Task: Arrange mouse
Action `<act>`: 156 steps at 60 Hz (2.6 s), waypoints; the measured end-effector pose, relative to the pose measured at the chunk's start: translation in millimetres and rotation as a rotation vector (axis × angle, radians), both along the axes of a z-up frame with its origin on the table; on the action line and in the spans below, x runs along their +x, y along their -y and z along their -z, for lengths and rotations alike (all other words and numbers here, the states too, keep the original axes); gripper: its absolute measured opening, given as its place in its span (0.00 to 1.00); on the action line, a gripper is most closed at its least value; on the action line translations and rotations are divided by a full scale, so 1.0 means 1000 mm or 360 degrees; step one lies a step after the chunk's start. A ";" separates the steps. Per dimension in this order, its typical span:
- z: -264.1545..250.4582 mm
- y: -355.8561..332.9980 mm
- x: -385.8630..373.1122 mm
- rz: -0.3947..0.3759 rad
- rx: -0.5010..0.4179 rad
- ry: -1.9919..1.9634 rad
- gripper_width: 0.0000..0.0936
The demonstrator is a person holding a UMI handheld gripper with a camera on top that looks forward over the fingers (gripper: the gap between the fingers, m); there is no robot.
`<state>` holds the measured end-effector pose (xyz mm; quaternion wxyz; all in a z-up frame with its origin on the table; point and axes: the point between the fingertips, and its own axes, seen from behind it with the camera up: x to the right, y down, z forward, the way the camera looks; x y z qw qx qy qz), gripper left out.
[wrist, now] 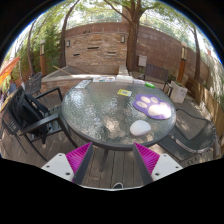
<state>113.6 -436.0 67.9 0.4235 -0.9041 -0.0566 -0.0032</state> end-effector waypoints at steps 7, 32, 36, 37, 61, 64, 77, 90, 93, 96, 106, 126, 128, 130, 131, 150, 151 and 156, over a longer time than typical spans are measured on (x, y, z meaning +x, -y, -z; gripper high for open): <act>0.034 -0.036 0.047 0.0041 0.0030 0.0039 0.89; 0.073 -0.145 0.081 0.0098 0.0002 -0.0233 0.90; 0.073 -0.159 0.077 0.0070 0.0005 -0.0239 0.90; 0.074 -0.163 0.076 0.0064 0.0004 -0.0238 0.90; 0.086 -0.194 0.074 -0.0100 -0.0048 -0.0033 0.44; 0.085 -0.194 0.070 -0.0138 -0.0069 -0.0057 0.41; -0.037 -0.242 0.019 -0.0369 0.0257 -0.0227 0.39; -0.143 -0.341 0.094 -0.0142 0.0586 -0.0308 0.39; -0.123 -0.360 0.126 -0.0048 0.0549 -0.0282 0.39; -0.092 -0.369 0.156 0.0029 0.0466 -0.0261 0.39; 0.024 -0.372 0.207 0.0126 0.0202 -0.0175 0.41; 0.050 -0.368 0.222 0.0144 0.0074 -0.0125 0.93; 0.043 -0.366 0.223 0.0148 0.0082 -0.0107 0.91; 0.032 -0.362 0.223 0.0155 0.0094 -0.0091 0.91; 0.027 -0.359 0.223 0.0161 0.0102 -0.0084 0.91; -0.097 -0.237 0.186 0.0233 0.0197 0.0012 0.91; -0.102 -0.230 0.183 0.0238 0.0202 0.0015 0.91; -0.121 -0.194 0.169 0.0263 0.0217 0.0032 0.91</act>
